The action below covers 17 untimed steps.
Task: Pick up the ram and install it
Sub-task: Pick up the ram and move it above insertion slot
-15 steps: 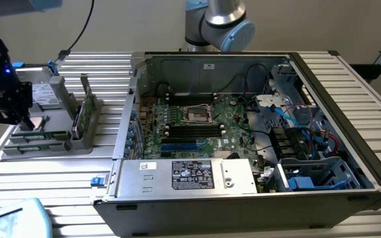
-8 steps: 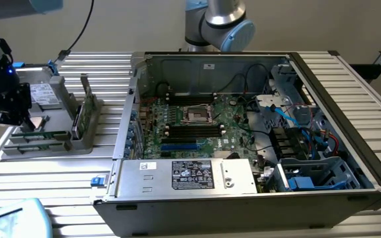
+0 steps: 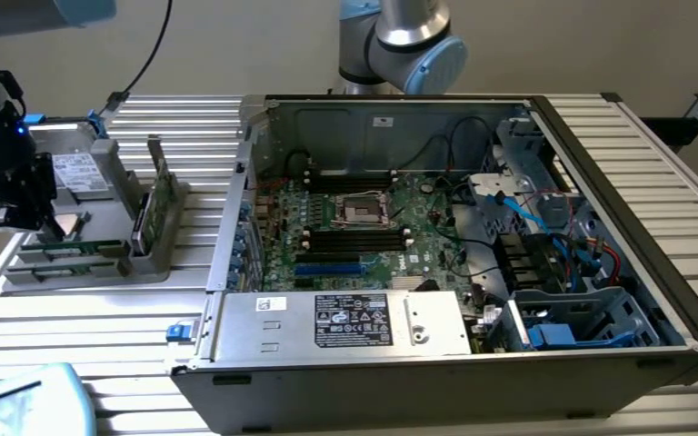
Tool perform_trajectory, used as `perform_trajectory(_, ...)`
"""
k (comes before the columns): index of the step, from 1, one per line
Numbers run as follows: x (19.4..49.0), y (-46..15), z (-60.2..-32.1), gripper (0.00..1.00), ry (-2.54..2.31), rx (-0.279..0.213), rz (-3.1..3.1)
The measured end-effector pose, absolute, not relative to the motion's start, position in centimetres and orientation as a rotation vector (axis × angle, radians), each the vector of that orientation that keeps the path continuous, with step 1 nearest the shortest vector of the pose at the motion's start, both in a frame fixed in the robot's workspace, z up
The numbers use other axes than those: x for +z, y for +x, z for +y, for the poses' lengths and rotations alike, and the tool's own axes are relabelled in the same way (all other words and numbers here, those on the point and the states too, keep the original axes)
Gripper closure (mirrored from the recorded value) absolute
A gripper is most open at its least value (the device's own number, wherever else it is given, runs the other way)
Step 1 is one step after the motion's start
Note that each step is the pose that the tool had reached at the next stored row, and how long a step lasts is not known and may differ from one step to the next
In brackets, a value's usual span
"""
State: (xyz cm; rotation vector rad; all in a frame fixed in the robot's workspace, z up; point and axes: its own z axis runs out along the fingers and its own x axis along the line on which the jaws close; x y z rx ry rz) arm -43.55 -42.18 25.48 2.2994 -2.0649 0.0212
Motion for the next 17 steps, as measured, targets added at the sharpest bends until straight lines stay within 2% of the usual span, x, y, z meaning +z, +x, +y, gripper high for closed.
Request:
perform_trajectory(6,25.48,-43.55,-42.18,0.90,2.300,0.021,-2.065)
perform_trajectory(7,25.48,-43.55,-42.17,0.88,2.299,0.021,-2.065)
perform_trajectory(8,25.48,-43.55,-42.18,0.82,2.300,0.021,-2.065)
perform_trajectory(9,25.48,-43.55,-42.18,0.82,2.300,0.021,-2.065)
perform_trajectory(10,25.48,-43.55,-42.17,0.76,2.300,0.021,-2.065)
perform_trajectory(11,25.48,-43.55,-42.18,0.76,2.299,0.021,-2.065)
perform_trajectory(12,25.48,-43.55,-42.17,0.69,2.299,0.021,-2.065)
perform_trajectory(17,25.48,-43.55,-42.18,0.69,2.300,0.021,-2.065)
